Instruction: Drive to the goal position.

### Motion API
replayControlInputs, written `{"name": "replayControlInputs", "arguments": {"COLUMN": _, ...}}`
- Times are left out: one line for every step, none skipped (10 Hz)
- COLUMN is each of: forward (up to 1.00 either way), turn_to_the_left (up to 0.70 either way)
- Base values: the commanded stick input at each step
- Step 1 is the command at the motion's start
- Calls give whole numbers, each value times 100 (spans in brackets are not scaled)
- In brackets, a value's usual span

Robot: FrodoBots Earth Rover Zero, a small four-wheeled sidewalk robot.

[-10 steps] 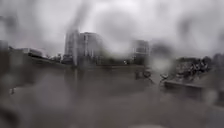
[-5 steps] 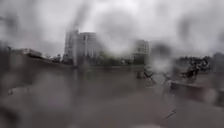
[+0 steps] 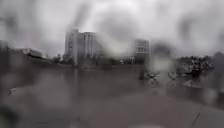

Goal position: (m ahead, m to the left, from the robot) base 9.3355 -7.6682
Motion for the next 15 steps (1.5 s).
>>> {"name": "replayControlInputs", "arguments": {"forward": 68, "turn_to_the_left": -7}}
{"name": "replayControlInputs", "arguments": {"forward": 67, "turn_to_the_left": 1}}
{"name": "replayControlInputs", "arguments": {"forward": 66, "turn_to_the_left": 2}}
{"name": "replayControlInputs", "arguments": {"forward": 68, "turn_to_the_left": 2}}
{"name": "replayControlInputs", "arguments": {"forward": 67, "turn_to_the_left": 2}}
{"name": "replayControlInputs", "arguments": {"forward": 67, "turn_to_the_left": 2}}
{"name": "replayControlInputs", "arguments": {"forward": 67, "turn_to_the_left": 2}}
{"name": "replayControlInputs", "arguments": {"forward": 66, "turn_to_the_left": 2}}
{"name": "replayControlInputs", "arguments": {"forward": 66, "turn_to_the_left": 2}}
{"name": "replayControlInputs", "arguments": {"forward": 66, "turn_to_the_left": 2}}
{"name": "replayControlInputs", "arguments": {"forward": 66, "turn_to_the_left": 2}}
{"name": "replayControlInputs", "arguments": {"forward": 67, "turn_to_the_left": 2}}
{"name": "replayControlInputs", "arguments": {"forward": 68, "turn_to_the_left": 2}}
{"name": "replayControlInputs", "arguments": {"forward": 83, "turn_to_the_left": 2}}
{"name": "replayControlInputs", "arguments": {"forward": 95, "turn_to_the_left": 2}}
